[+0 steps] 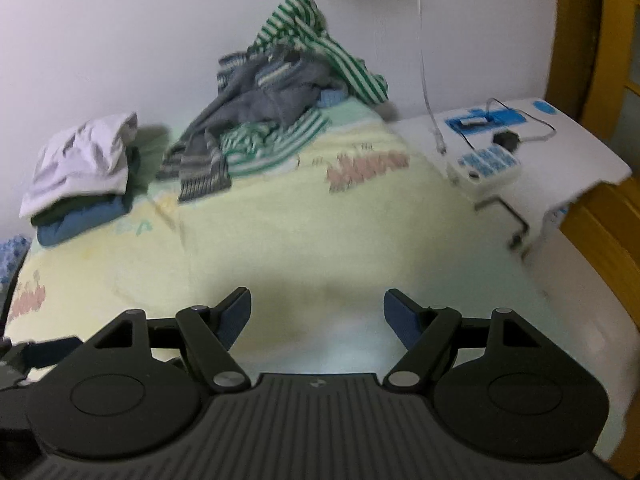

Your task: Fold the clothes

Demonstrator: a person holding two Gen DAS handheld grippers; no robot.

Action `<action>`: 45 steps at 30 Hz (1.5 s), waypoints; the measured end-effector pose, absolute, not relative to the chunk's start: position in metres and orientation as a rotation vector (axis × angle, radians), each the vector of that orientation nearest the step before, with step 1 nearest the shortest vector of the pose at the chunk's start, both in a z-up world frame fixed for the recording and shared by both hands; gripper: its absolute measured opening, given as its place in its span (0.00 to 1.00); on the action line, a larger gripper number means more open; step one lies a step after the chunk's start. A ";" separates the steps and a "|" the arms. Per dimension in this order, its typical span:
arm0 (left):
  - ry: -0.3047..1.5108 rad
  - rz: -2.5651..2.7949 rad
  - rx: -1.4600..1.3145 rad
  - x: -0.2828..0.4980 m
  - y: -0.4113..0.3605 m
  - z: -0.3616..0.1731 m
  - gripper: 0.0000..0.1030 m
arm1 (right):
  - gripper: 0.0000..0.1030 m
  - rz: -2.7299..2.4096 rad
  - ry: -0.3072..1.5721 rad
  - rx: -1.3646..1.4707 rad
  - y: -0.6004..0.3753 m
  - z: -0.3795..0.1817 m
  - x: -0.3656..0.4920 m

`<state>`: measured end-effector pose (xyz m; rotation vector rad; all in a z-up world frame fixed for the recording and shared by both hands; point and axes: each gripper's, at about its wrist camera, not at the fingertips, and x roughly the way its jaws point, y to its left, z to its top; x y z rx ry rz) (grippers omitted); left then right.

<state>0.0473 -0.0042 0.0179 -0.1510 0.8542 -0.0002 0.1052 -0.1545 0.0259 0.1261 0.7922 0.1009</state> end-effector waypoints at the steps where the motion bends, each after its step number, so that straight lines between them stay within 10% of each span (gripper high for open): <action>1: 0.826 0.003 -0.172 0.052 -0.007 0.022 1.00 | 0.74 0.115 0.784 0.118 -0.163 0.029 0.116; 19: 1.008 0.221 0.109 0.257 0.024 0.065 0.99 | 0.69 0.376 0.698 -0.130 -0.180 0.061 0.341; 36: 1.057 0.260 -0.101 0.210 0.053 -0.023 0.99 | 0.77 0.113 0.686 -0.189 -0.064 -0.069 0.487; 41: 1.037 0.308 -0.163 0.181 0.060 -0.040 0.99 | 0.20 0.217 0.773 0.136 -0.119 -0.078 0.504; 45: 1.050 0.341 -0.237 0.169 0.065 -0.056 0.99 | 0.14 0.309 0.715 0.155 -0.139 -0.054 0.485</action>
